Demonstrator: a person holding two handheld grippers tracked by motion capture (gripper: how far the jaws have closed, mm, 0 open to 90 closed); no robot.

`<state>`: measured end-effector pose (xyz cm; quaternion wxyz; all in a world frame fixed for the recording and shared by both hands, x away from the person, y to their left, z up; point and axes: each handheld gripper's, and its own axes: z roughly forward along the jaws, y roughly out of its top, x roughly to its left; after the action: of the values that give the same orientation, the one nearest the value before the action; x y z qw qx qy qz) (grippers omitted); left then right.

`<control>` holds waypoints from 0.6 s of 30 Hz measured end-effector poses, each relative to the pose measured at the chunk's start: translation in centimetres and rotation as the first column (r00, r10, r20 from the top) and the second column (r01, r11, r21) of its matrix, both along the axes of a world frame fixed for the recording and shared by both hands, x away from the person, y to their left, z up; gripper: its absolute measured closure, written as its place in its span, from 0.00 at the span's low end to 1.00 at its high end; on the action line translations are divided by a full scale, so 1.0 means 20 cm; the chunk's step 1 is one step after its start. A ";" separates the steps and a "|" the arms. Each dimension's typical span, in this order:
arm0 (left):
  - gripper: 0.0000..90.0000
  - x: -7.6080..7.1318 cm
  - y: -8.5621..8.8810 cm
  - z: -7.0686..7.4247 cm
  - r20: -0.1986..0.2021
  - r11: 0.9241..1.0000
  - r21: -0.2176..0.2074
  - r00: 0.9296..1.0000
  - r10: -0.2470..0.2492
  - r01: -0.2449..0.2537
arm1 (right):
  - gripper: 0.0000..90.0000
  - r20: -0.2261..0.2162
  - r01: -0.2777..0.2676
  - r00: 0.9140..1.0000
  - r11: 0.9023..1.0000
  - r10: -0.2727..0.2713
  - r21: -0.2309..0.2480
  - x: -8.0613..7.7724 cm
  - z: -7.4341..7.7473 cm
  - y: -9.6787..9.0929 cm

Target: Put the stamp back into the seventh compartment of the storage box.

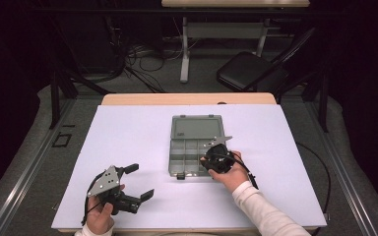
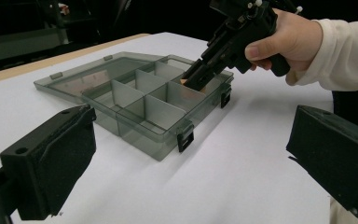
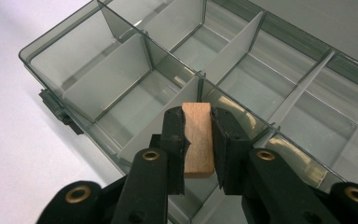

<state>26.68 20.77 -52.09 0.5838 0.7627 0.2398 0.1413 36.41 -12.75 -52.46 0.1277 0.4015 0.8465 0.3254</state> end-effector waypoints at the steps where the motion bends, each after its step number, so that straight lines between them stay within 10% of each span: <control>1: 0.01 0.00 0.00 0.00 0.000 1.000 0.000 1.000 0.000 0.000 | 0.85 0.001 -0.002 1.000 1.000 0.002 -0.001 0.00 0.00 0.00; 18: 0.01 0.00 0.00 0.00 0.000 1.000 0.002 1.000 0.001 -0.001 | 0.79 0.019 -0.014 1.000 1.000 0.014 -0.004 -0.01 0.00 0.01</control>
<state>26.74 20.73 -52.08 0.5830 0.7631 0.2401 0.1417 36.15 -12.52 -52.54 0.1340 0.3922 0.8487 0.3286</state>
